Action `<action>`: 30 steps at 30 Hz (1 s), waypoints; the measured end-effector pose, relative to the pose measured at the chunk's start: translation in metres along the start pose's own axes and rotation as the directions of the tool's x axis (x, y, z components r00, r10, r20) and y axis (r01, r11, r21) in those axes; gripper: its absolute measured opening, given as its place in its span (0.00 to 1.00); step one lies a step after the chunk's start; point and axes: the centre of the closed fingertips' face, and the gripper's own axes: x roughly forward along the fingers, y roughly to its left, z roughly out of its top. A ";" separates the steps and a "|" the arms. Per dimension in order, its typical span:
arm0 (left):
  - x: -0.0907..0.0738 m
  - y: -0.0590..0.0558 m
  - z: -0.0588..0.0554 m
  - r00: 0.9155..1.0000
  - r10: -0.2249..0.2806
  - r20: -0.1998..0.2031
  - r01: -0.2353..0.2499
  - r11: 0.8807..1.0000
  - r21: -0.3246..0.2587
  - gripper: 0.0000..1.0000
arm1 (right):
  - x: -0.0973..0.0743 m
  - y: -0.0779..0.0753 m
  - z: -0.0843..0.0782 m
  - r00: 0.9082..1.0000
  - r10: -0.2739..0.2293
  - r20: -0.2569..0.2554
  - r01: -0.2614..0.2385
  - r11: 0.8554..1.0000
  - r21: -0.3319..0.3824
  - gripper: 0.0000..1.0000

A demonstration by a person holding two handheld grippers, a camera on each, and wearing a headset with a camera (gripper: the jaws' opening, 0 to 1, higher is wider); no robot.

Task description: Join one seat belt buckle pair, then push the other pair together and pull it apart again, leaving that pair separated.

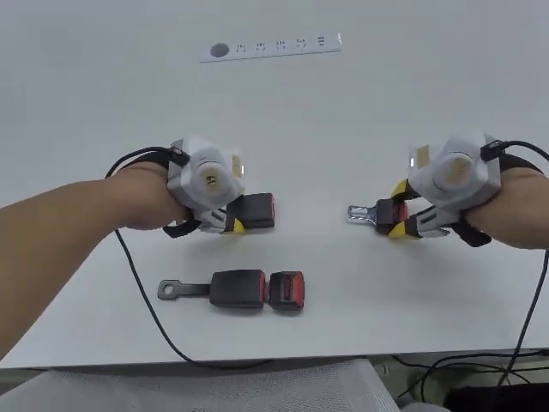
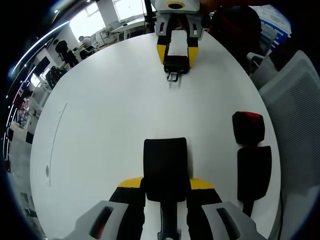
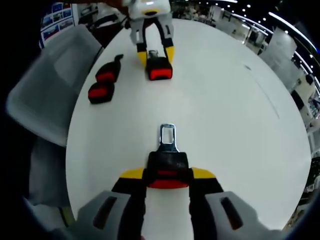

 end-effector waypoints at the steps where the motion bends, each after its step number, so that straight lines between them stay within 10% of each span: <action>1: 0.000 0.000 0.000 1.000 -0.001 0.000 0.001 1.000 0.002 0.32 | 0.003 0.001 0.006 1.000 0.004 0.006 -0.004 1.000 -0.004 0.32; 17: 0.002 0.001 0.001 1.000 -0.027 -0.002 0.027 0.999 0.035 0.32 | 0.044 0.008 0.076 0.999 0.034 0.023 -0.032 0.997 -0.071 0.32; 30: 0.002 0.002 -0.001 1.000 -0.028 0.000 0.028 0.999 0.031 0.32 | 0.051 0.007 0.089 0.999 0.035 0.014 -0.033 0.995 -0.098 0.32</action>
